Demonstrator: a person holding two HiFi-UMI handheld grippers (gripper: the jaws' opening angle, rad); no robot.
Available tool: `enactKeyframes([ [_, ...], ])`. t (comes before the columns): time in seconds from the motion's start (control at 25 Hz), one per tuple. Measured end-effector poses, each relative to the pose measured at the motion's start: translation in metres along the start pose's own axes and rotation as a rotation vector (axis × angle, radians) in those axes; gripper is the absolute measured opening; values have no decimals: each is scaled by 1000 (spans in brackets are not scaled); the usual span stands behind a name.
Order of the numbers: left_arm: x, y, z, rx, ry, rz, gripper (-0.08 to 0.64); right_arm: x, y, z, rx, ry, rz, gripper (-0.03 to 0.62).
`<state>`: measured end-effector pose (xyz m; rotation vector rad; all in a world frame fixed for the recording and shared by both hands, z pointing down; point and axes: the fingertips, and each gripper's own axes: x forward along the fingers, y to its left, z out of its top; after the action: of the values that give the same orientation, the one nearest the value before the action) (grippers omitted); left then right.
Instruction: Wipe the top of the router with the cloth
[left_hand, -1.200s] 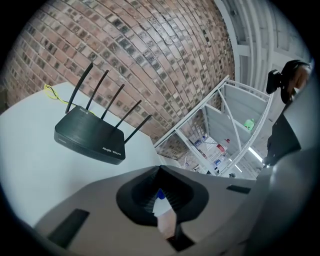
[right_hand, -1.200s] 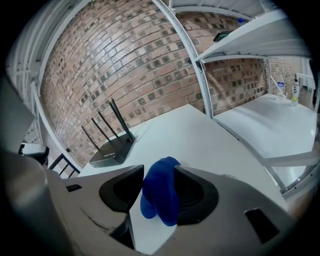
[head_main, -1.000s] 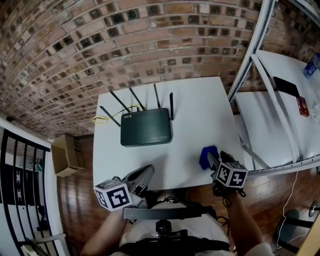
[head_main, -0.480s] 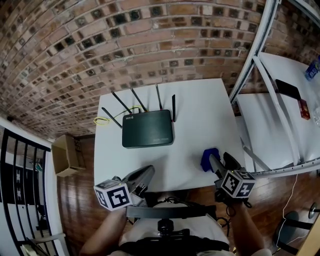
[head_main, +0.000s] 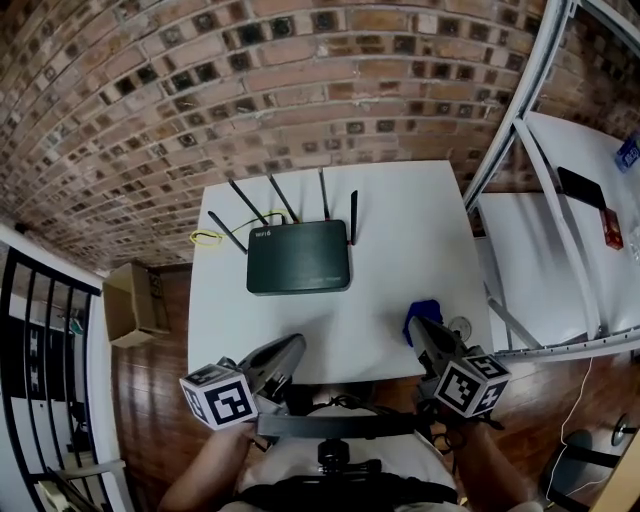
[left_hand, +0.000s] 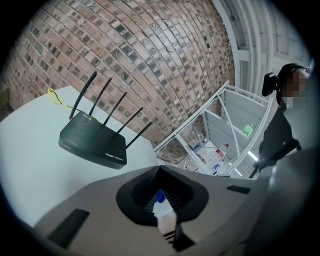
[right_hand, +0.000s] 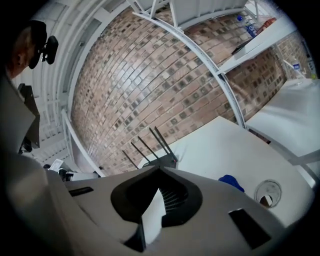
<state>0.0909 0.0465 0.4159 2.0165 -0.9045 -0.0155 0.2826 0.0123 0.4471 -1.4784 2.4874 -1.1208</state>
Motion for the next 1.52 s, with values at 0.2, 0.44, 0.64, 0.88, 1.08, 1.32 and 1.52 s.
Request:
enactKeyframes([
  [0.2, -7, 2, 0, 2, -13, 15, 25, 9, 18, -8, -55, 50, 38, -2],
  [0.44, -14, 2, -3, 3, -26, 46, 25, 20, 40, -15, -47, 72, 121, -3],
  [0.64, -19, 1, -15, -8, -19, 66, 25, 20, 51, -22, -59, 81, 163, -3],
  [0.88, -21, -2, -20, 16, 2, 100, 25, 16, 53, -23, -66, 83, 182, -5],
  [1.08, -16, -5, -21, 5, -3, 67, 25, 13, 48, -21, -59, 81, 172, -5],
  [1.32, -14, -7, -20, 2, -3, 41, 25, 13, 48, -20, -55, 80, 165, -5],
  [1.52, -15, -4, -17, 25, 15, 79, 25, 15, 49, -20, -58, 82, 168, -5],
])
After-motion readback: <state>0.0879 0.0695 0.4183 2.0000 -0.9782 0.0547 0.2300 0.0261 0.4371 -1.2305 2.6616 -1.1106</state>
